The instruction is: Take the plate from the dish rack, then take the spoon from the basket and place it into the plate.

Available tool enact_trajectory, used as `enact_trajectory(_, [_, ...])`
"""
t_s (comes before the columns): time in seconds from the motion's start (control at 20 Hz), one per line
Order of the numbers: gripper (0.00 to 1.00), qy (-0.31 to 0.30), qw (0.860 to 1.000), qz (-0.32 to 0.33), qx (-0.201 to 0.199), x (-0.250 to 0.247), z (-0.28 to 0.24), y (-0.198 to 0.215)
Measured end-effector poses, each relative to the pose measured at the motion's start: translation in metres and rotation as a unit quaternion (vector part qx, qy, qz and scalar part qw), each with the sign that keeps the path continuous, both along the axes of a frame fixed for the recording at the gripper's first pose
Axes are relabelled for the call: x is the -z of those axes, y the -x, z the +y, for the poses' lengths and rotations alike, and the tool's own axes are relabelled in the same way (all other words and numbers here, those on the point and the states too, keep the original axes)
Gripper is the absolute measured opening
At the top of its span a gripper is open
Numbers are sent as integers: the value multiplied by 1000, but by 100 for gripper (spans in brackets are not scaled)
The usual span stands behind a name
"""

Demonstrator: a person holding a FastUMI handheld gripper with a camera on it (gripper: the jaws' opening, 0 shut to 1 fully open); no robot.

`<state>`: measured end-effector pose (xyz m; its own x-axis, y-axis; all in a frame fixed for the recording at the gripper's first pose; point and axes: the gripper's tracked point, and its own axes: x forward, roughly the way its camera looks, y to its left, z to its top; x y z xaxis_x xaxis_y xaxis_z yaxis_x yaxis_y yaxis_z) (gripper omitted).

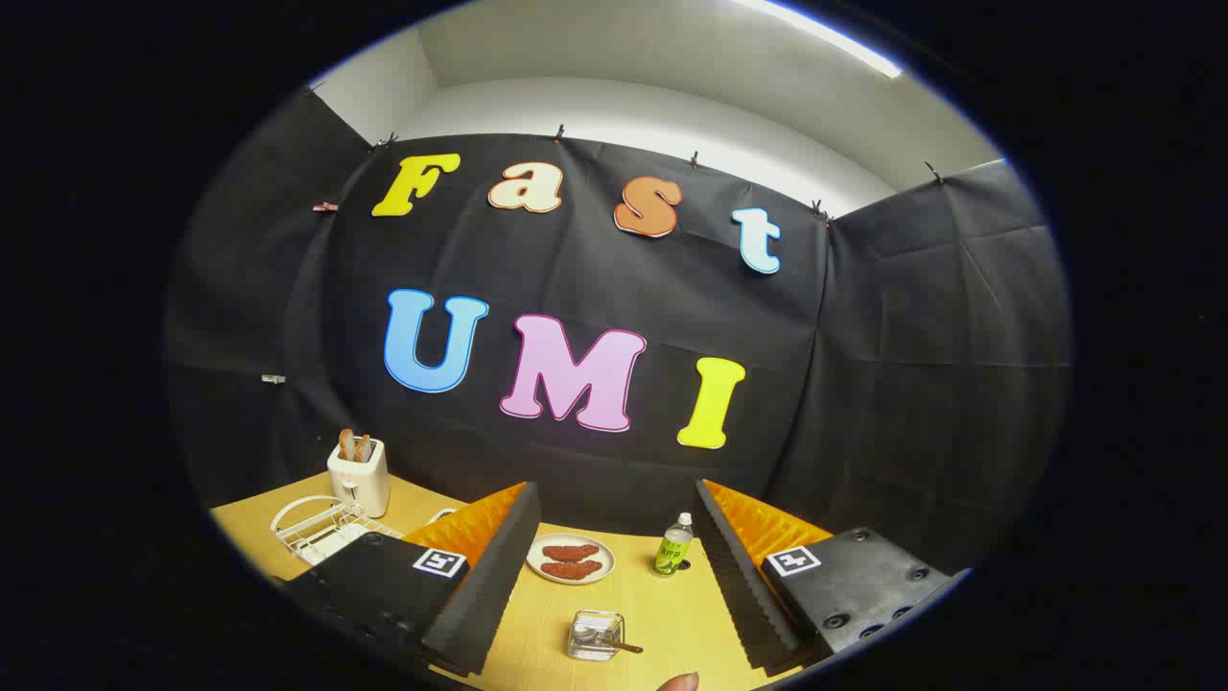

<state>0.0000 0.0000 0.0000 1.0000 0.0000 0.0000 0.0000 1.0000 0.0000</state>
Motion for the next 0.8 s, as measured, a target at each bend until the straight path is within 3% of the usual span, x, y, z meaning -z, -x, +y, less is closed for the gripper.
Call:
enact_trajectory(0.3, [97, 3, 1000, 13, 19, 9, -4, 10])
enact_trajectory(0.8, [97, 4, 1000, 26, 10, 15, 6, 15])
